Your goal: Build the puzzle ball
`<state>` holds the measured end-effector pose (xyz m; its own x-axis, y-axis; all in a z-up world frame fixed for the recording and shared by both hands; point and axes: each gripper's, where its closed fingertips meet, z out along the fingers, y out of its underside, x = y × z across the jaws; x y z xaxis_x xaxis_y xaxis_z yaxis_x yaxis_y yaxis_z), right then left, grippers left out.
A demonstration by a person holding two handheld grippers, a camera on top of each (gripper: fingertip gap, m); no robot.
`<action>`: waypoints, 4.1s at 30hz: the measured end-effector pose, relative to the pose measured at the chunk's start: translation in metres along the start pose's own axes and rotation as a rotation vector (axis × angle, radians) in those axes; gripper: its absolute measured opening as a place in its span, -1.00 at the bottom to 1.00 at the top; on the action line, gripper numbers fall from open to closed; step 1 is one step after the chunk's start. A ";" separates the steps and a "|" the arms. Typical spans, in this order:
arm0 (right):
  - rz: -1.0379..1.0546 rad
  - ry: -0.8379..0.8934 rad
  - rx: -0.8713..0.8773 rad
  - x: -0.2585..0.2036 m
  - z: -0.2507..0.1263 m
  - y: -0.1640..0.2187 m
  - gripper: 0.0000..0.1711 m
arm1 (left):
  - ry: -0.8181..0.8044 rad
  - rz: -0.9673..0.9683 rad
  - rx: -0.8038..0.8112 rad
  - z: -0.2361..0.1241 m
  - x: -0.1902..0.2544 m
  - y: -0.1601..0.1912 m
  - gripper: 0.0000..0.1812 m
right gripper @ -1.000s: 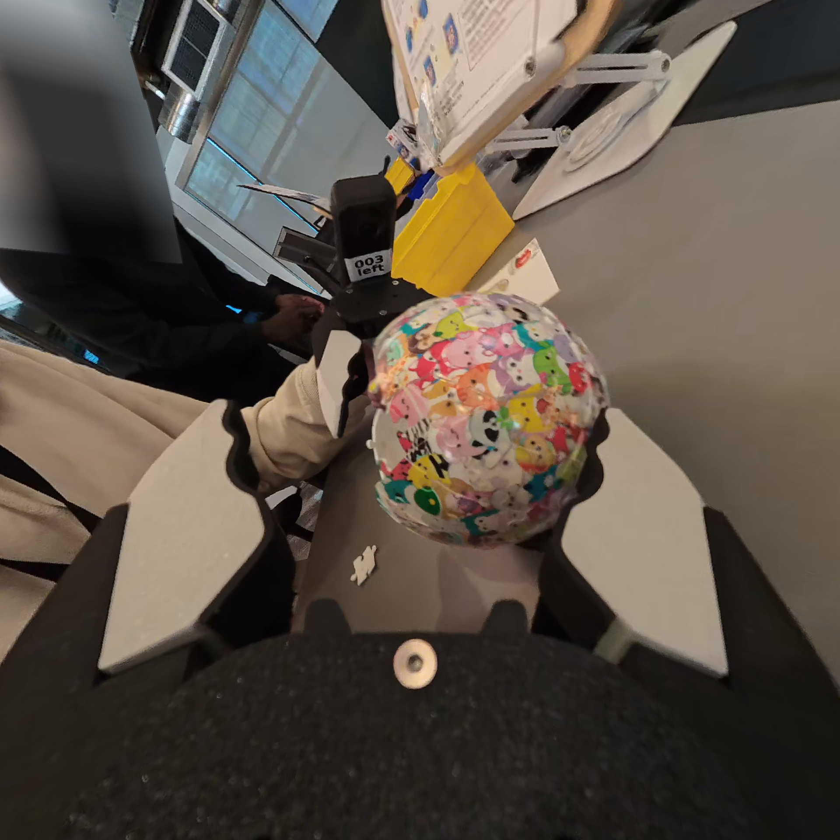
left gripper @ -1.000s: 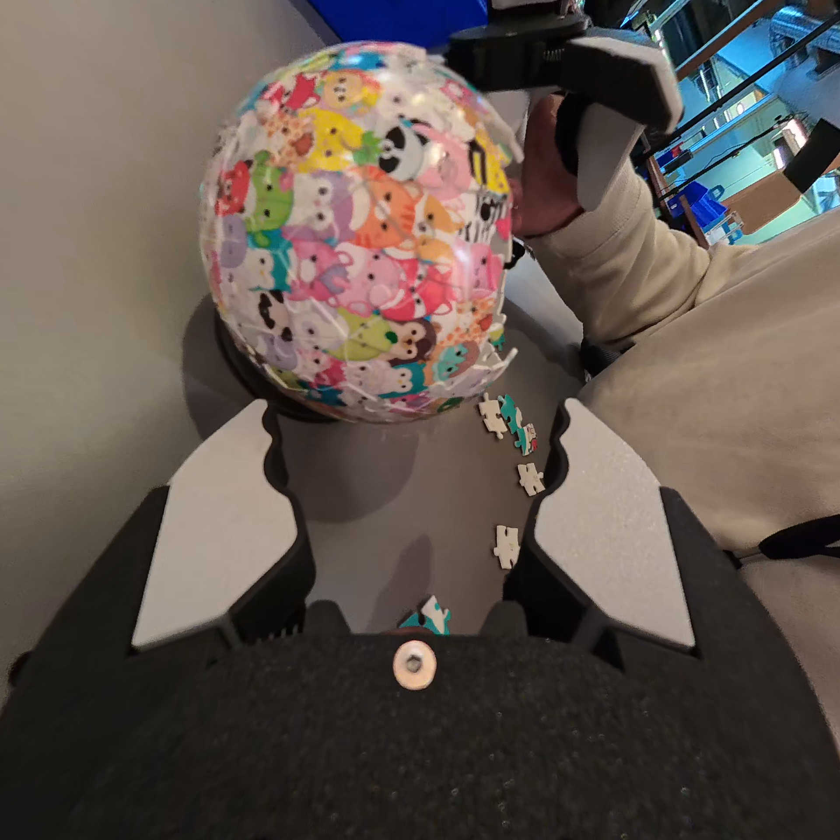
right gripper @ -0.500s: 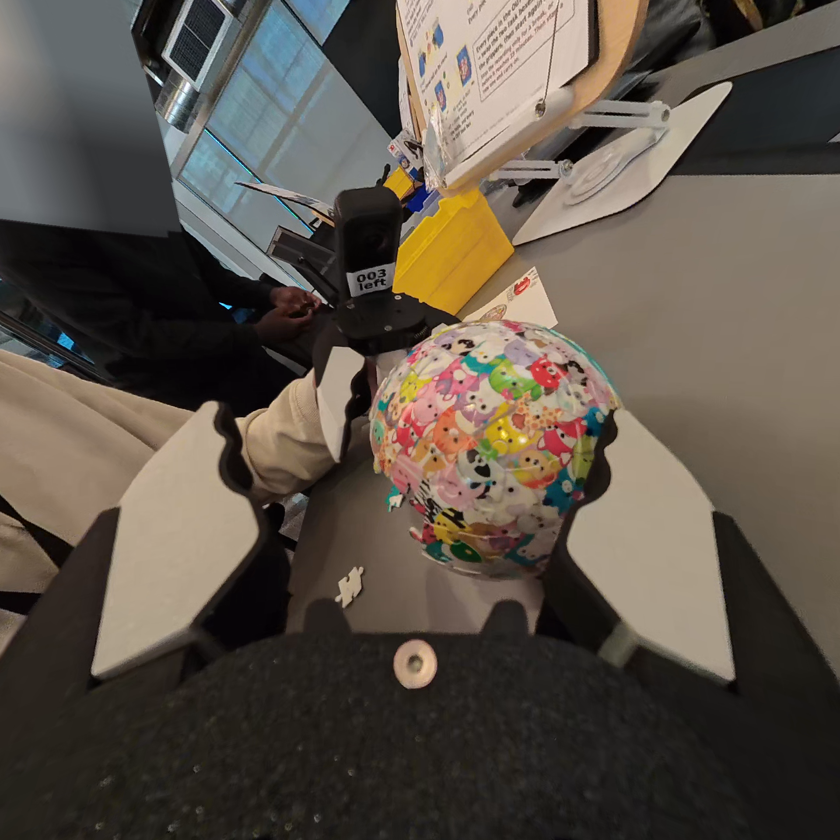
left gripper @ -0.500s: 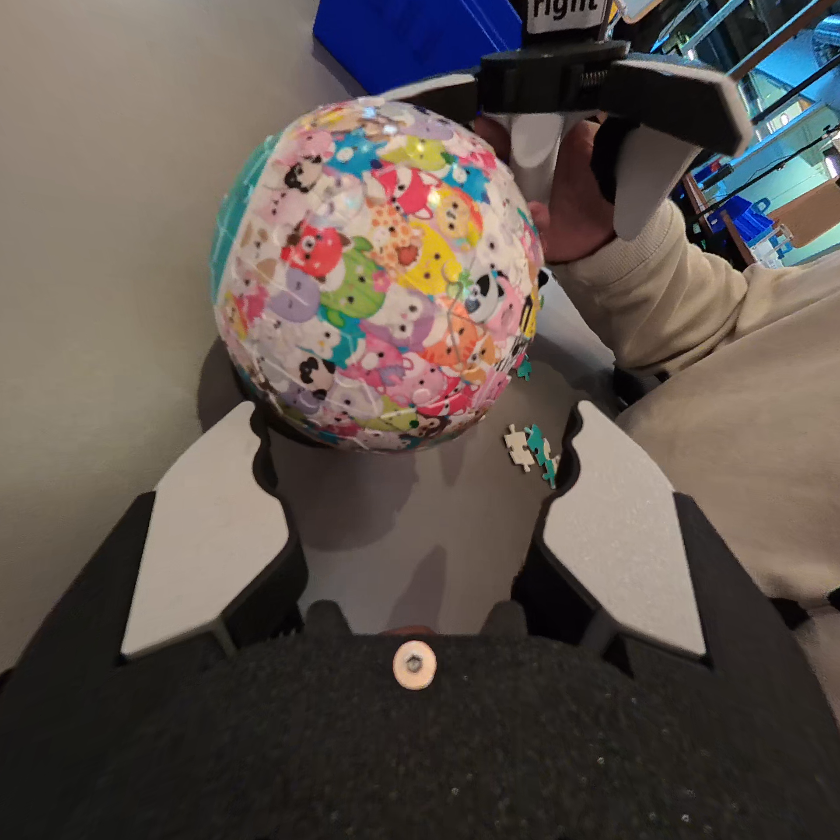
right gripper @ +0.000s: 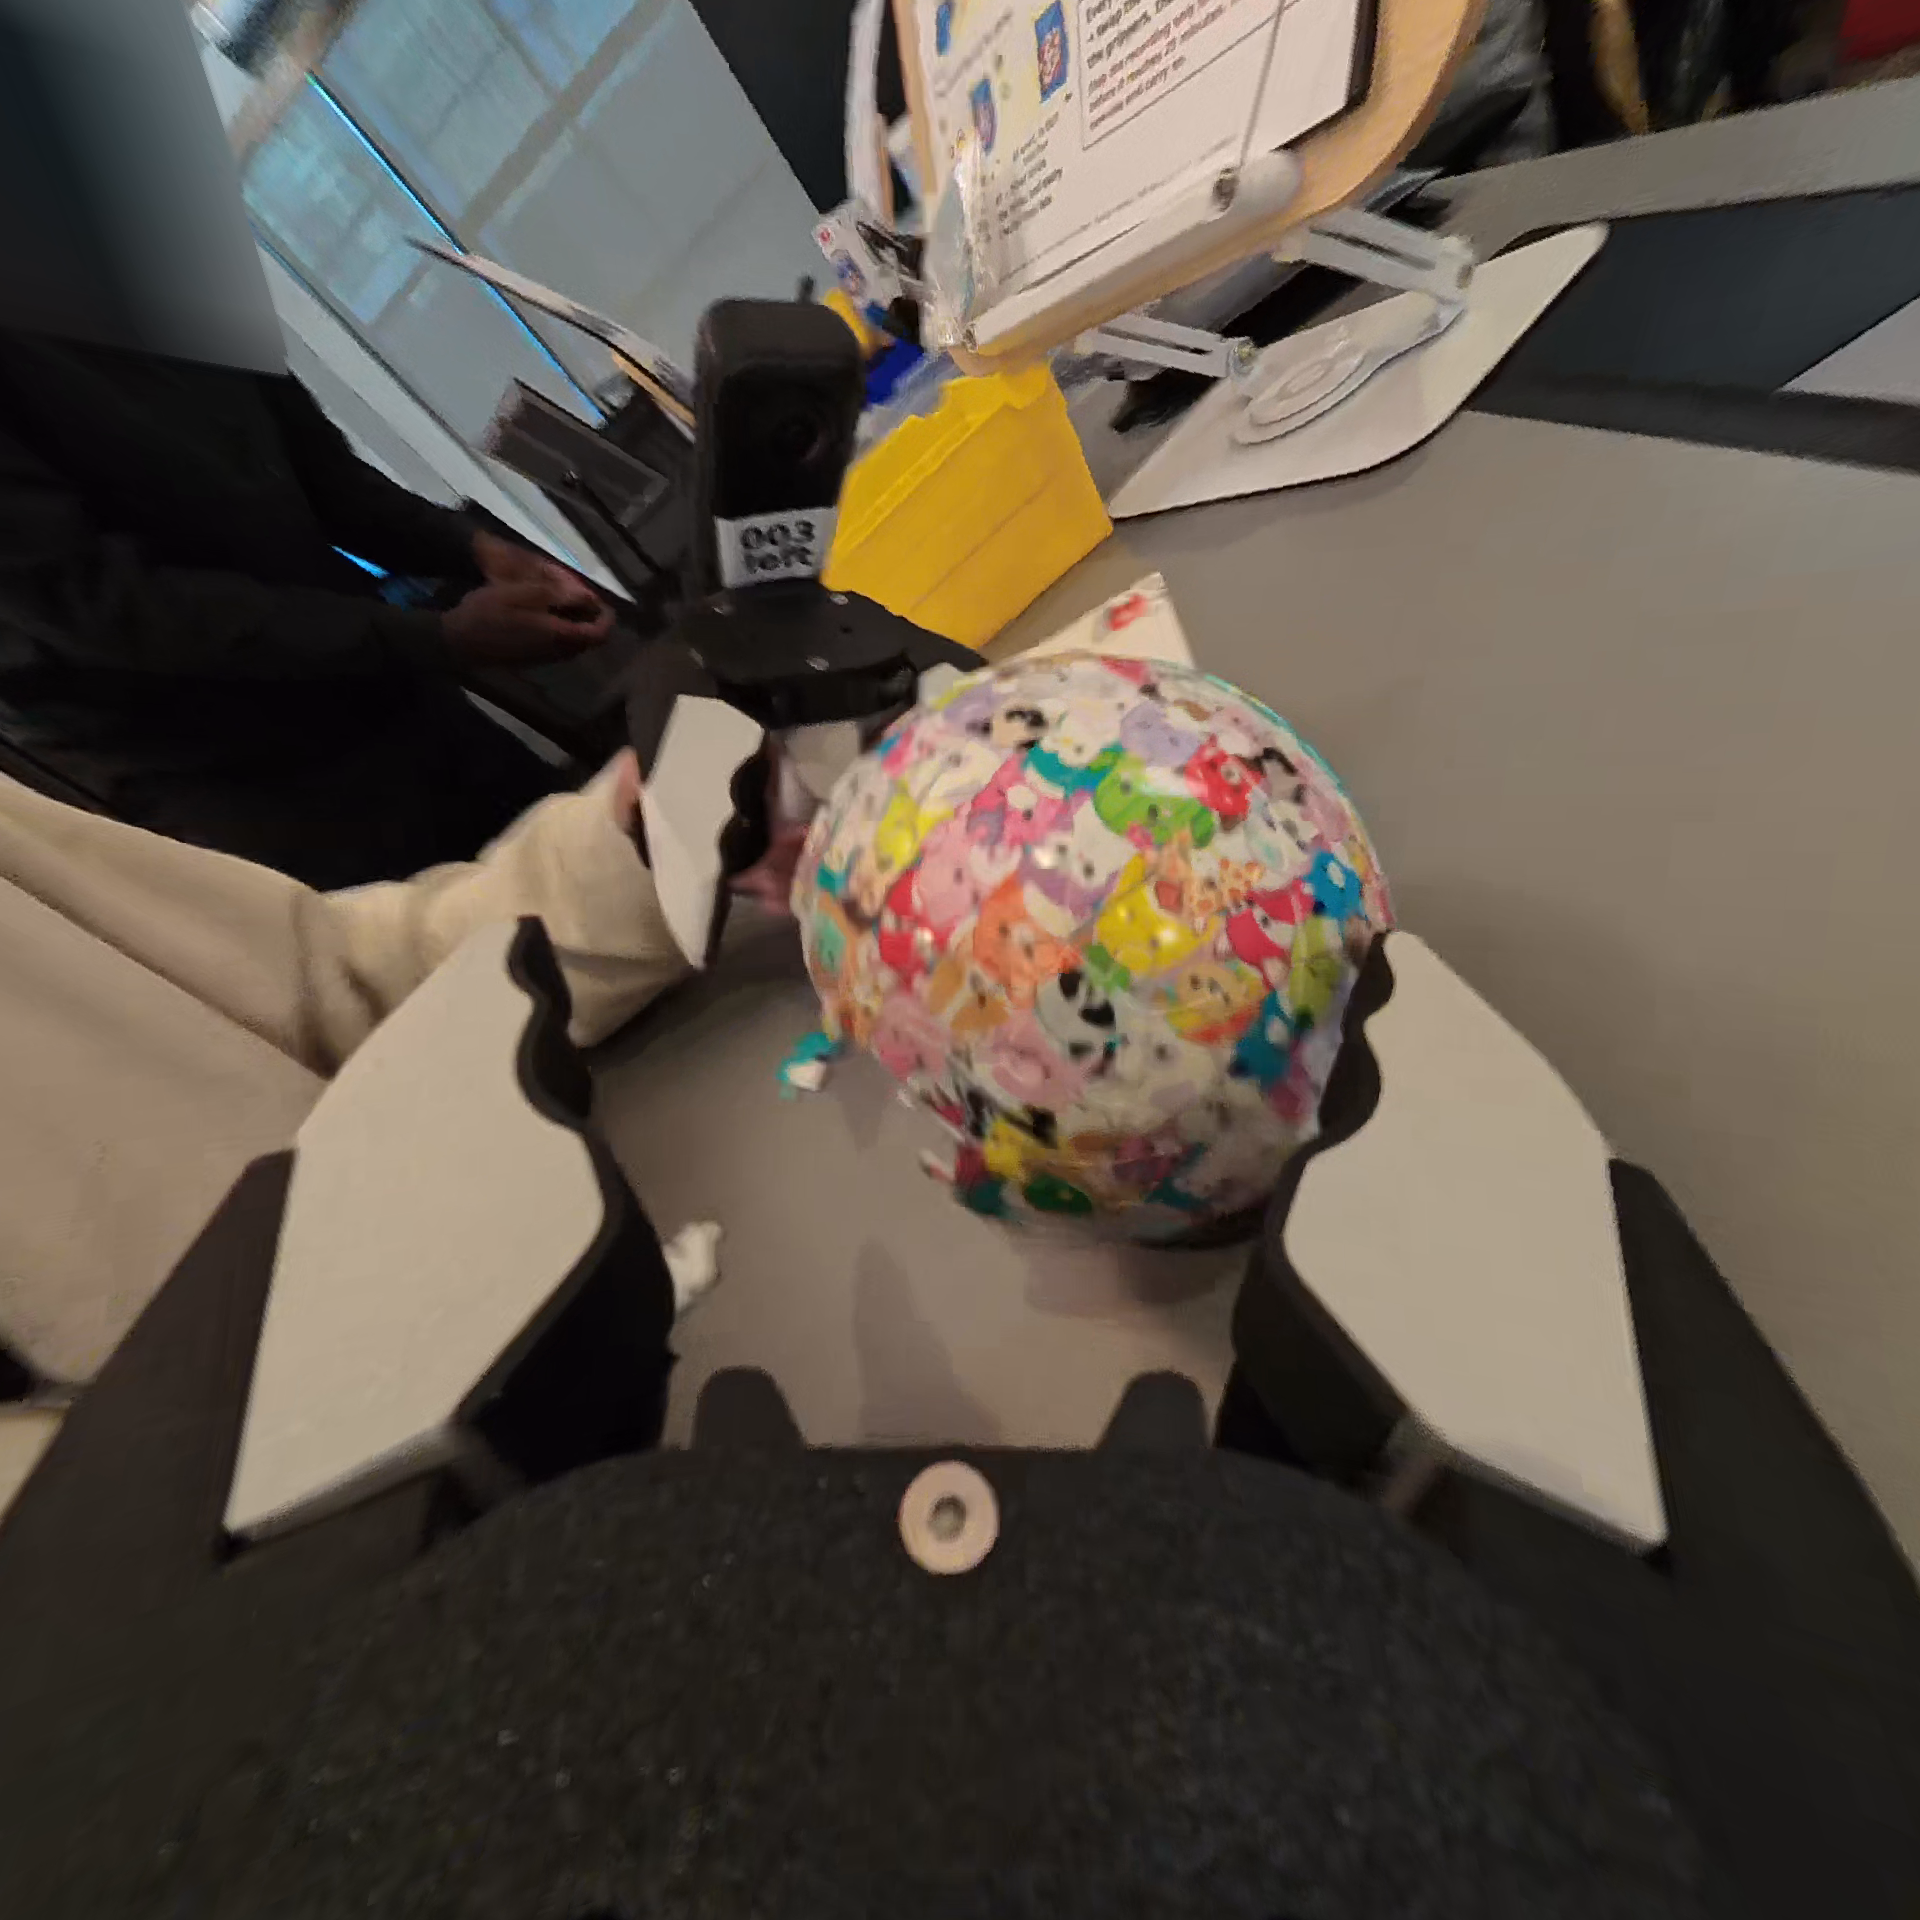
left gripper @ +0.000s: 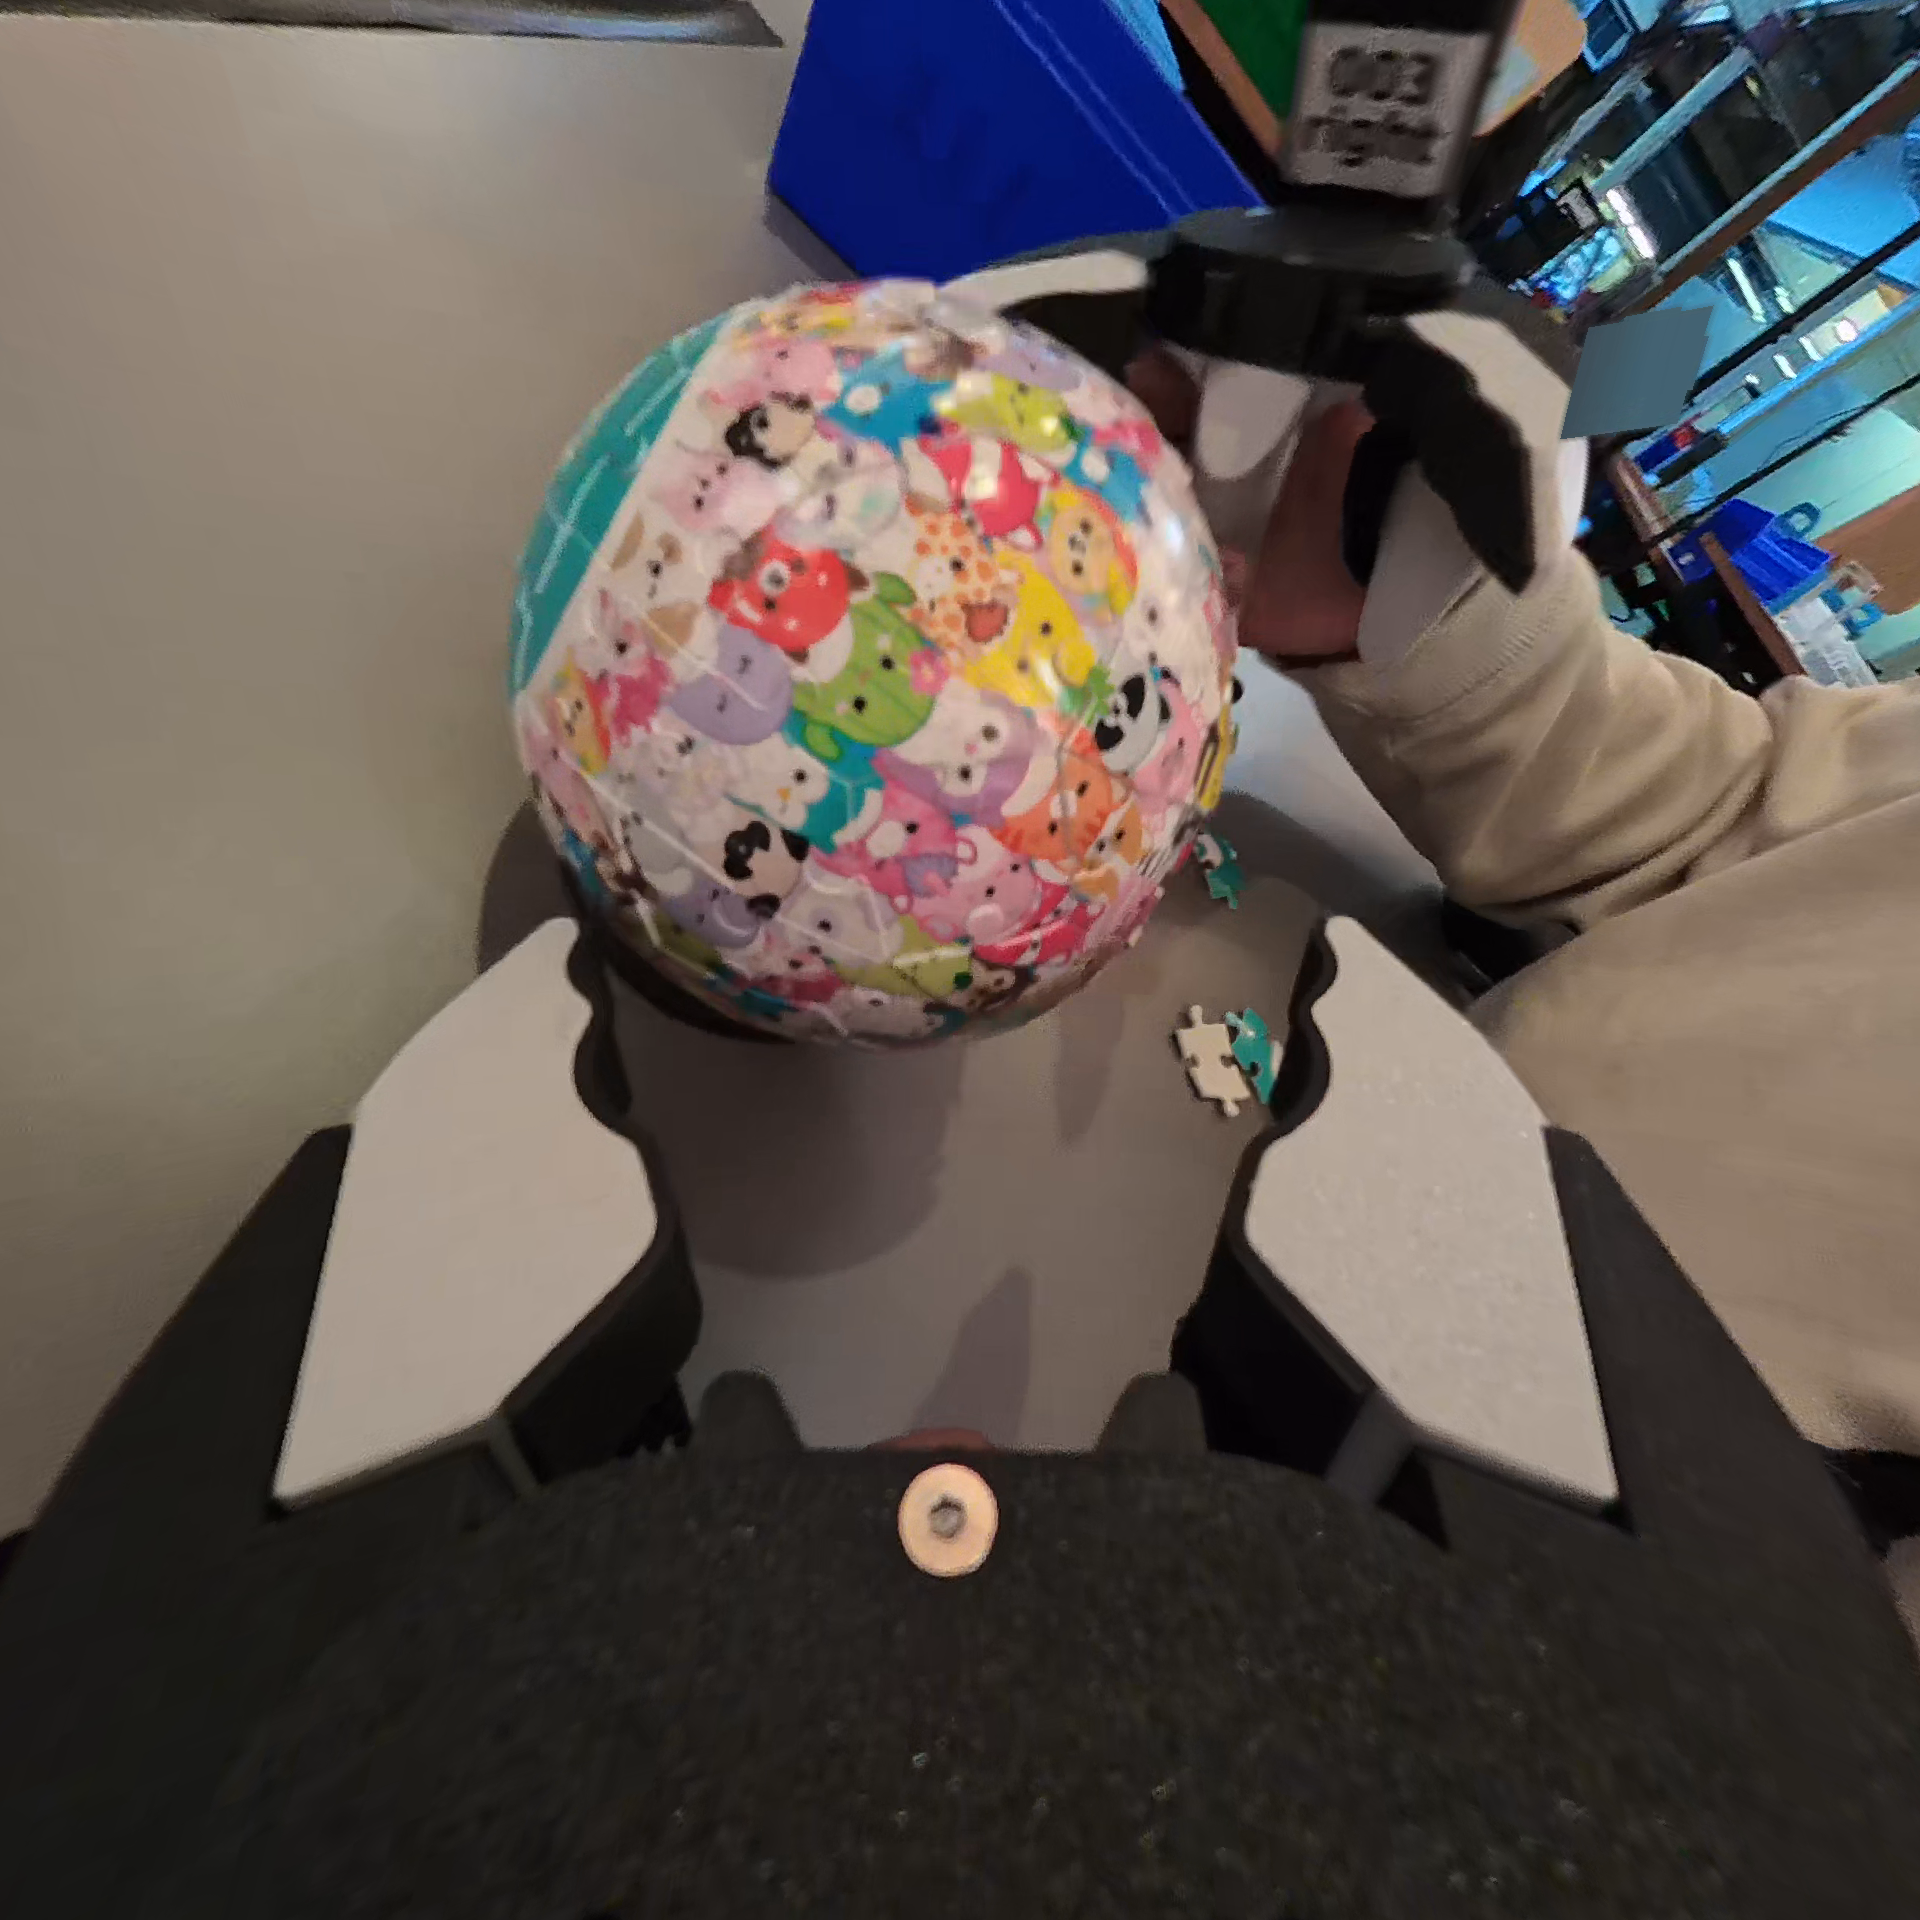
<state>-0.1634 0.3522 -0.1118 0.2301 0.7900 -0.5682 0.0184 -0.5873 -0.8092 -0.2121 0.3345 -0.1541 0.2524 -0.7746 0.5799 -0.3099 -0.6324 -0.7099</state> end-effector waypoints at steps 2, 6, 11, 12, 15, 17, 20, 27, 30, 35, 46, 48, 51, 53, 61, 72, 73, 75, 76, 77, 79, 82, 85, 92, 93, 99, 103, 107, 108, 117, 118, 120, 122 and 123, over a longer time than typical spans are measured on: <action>-0.134 0.114 -0.050 0.004 -0.016 0.008 0.58 | -0.021 -0.014 0.014 -0.007 -0.002 0.004 0.33; -0.481 0.236 -0.230 -0.028 -0.043 0.042 0.40 | -0.044 -0.002 0.070 -0.025 0.007 0.016 0.21; -0.683 0.369 -0.442 -0.040 -0.012 0.083 -0.15 | -0.044 -0.005 0.106 -0.034 0.015 0.032 0.05; -0.729 0.389 -0.462 -0.039 -0.004 0.085 -0.24 | -0.040 -0.009 0.110 -0.034 0.016 0.034 0.05; -0.865 0.473 -0.608 -0.028 0.007 0.094 -0.31 | -0.044 -0.013 0.112 -0.040 0.021 0.038 0.02; -0.945 0.556 -0.701 -0.018 0.008 0.095 -0.35 | -0.071 0.008 0.115 -0.046 0.023 0.041 -0.01; -1.047 0.653 -0.839 -0.006 0.007 0.094 -0.49 | -0.125 0.047 0.135 -0.055 0.026 0.047 -0.04; -1.215 0.747 -1.044 0.009 0.011 0.094 -0.63 | -0.167 0.121 0.135 -0.067 0.037 0.053 -0.05; -1.193 0.755 -1.140 0.013 0.009 0.096 -0.67 | -0.138 0.145 0.158 -0.069 0.046 0.046 -0.05; -1.168 0.774 -1.231 0.015 0.010 0.092 -0.68 | -0.102 0.179 0.164 -0.069 0.057 0.042 -0.05; -1.205 0.757 -1.347 0.026 0.007 0.103 -0.65 | -0.154 0.180 0.147 -0.072 0.045 0.051 -0.01; -1.214 0.747 -1.346 0.027 0.008 0.104 -0.59 | -0.157 0.168 0.160 -0.077 0.043 0.049 -0.01; -1.219 0.740 -1.326 0.027 0.010 0.104 -0.48 | -0.162 0.165 0.178 -0.082 0.044 0.046 -0.01; -1.227 0.747 -1.305 0.028 0.012 0.101 -0.42 | -0.165 0.168 0.181 -0.084 0.045 0.044 -0.01; -1.154 0.760 -1.320 0.029 0.011 0.101 -0.42 | -0.181 0.184 0.192 -0.089 0.049 0.039 -0.01; -0.793 0.583 -0.753 -0.039 -0.025 0.086 -0.23 | -0.097 0.067 0.154 -0.070 0.042 0.035 0.01; -0.656 0.537 -0.662 -0.035 -0.033 0.079 -0.07 | -0.065 0.051 0.125 -0.061 0.041 0.033 0.04; -0.372 0.457 -0.497 -0.016 -0.047 0.058 0.09 | -0.056 0.056 0.061 -0.045 0.031 0.027 0.06; -0.217 0.383 -0.400 -0.008 -0.049 0.048 0.14 | -0.069 0.055 0.029 -0.037 0.023 0.024 0.10; -0.056 0.300 -0.305 -0.002 -0.046 0.038 0.23 | -0.067 0.041 0.001 -0.030 0.018 0.021 0.15; 0.107 0.182 -0.216 0.013 -0.039 0.027 0.20 | -0.055 0.007 -0.034 -0.017 0.010 0.014 0.17; 0.153 0.087 -0.228 0.023 -0.016 0.032 0.32 | -0.043 -0.023 -0.044 -0.004 0.005 0.007 0.17; 0.178 0.026 -0.176 0.022 0.001 0.028 0.33 | -0.056 -0.067 -0.011 -0.001 0.000 0.000 0.19; 0.098 0.016 -0.060 0.015 0.005 0.020 0.32 | -0.124 -0.060 0.108 -0.009 -0.001 -0.017 0.22; 0.089 0.024 -0.057 0.017 0.005 0.020 0.33 | -0.123 -0.056 0.111 -0.009 0.000 -0.017 0.18; 0.060 0.022 -0.066 0.025 -0.005 0.026 0.31 | -0.136 -0.019 0.121 -0.015 -0.002 -0.013 0.17; -0.218 0.135 -0.160 0.035 -0.029 0.032 0.14 | -0.253 0.171 0.032 -0.030 -0.021 0.011 0.15; -0.732 0.352 -0.409 0.049 -0.036 0.043 0.20 | -0.417 0.435 -0.178 -0.036 -0.042 0.027 0.14; -0.856 0.413 -0.474 0.053 -0.035 0.044 0.24 | -0.428 0.477 -0.236 -0.034 -0.045 0.029 0.12; -1.235 0.442 -0.688 0.080 -0.006 0.046 0.13 | -0.330 0.573 -0.422 0.002 -0.042 0.023 0.07; -1.226 0.440 -0.686 0.079 -0.006 0.045 0.11 | -0.325 0.559 -0.420 0.002 -0.041 0.023 0.07; -1.155 0.413 -0.677 0.072 -0.006 0.045 0.06 | -0.299 0.527 -0.414 0.001 -0.036 0.023 0.07; -1.059 0.360 -0.693 0.061 -0.008 0.050 0.05 | -0.253 0.476 -0.414 0.001 -0.028 0.026 0.06; -1.006 0.334 -0.704 0.055 -0.009 0.053 0.05 | -0.228 0.451 -0.415 0.000 -0.024 0.027 0.06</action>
<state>-0.1413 0.3634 -0.1844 0.0452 0.9170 0.3964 0.8137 0.1964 -0.5471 -0.2262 0.3358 -0.1869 0.1885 -0.9735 0.1296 -0.7475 -0.2278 -0.6240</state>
